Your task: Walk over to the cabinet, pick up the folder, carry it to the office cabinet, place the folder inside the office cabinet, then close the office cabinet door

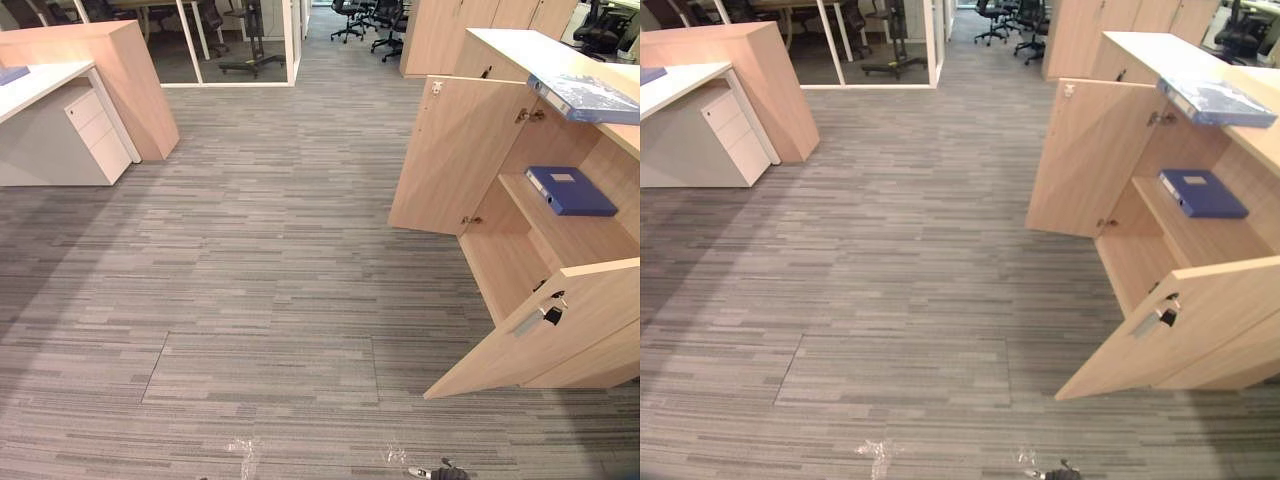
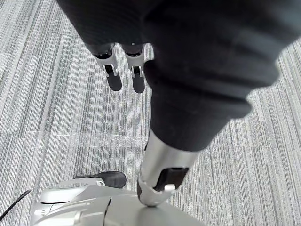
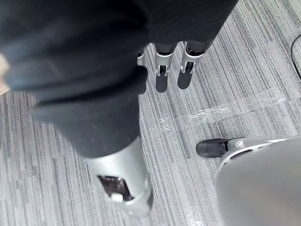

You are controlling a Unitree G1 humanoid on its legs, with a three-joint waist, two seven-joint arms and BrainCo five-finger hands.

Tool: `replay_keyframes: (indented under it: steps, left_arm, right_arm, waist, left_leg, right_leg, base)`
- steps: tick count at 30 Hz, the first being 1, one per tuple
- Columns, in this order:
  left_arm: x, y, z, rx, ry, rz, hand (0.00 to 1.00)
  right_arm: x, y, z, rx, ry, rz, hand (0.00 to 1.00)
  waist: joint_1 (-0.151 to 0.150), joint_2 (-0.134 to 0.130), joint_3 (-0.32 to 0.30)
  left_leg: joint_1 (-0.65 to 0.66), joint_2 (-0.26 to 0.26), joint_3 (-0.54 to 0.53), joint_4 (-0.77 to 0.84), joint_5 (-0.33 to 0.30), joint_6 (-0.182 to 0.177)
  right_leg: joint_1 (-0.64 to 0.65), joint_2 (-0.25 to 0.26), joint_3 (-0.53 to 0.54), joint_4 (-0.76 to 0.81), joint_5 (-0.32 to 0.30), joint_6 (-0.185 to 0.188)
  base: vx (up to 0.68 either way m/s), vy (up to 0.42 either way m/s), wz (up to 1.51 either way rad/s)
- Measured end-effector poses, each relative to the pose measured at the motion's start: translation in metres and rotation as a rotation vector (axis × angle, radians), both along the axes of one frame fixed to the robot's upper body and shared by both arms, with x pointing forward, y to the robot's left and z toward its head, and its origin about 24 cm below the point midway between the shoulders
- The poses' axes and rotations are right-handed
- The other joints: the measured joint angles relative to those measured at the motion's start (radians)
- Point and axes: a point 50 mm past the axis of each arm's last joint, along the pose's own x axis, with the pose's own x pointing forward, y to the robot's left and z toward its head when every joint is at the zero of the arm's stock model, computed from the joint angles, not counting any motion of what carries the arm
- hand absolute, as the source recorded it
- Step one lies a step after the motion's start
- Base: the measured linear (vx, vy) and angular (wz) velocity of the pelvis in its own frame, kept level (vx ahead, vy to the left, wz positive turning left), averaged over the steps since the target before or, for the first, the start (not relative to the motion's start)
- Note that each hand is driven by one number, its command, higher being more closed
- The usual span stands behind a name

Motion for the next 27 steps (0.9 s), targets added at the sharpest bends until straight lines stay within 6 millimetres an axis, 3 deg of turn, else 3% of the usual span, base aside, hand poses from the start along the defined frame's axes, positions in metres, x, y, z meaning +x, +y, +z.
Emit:
replay_keyframes:
  steps: [3,27]
  left_arm:
    - [-0.0006,0.0001,-0.0001,-0.004,-0.001,0.007,0.00]
    - [0.0030,0.0022,0.0022,0.037,-0.029,-0.027,0.00]
  right_arm:
    - [0.0042,0.0112,-0.0010,0.028,-0.010,0.003,0.00]
    - [0.0074,0.0132,-0.0004,0.005,-0.012,-0.004,0.00]
  waist:
    - [0.002,-0.001,0.000]
    - [0.006,-0.013,0.008]
  left_leg:
    - [0.000,0.000,0.000,0.000,0.000,0.000]
    - [0.003,-0.004,-0.001,-0.020,0.003,0.004]
  right_leg:
    - [0.000,0.000,0.000,0.000,0.000,0.000]
    - [-0.006,-0.003,-0.010,-0.001,0.001,-0.001]
  base:
    - [0.00,0.000,0.00]
    - [0.00,0.000,0.00]
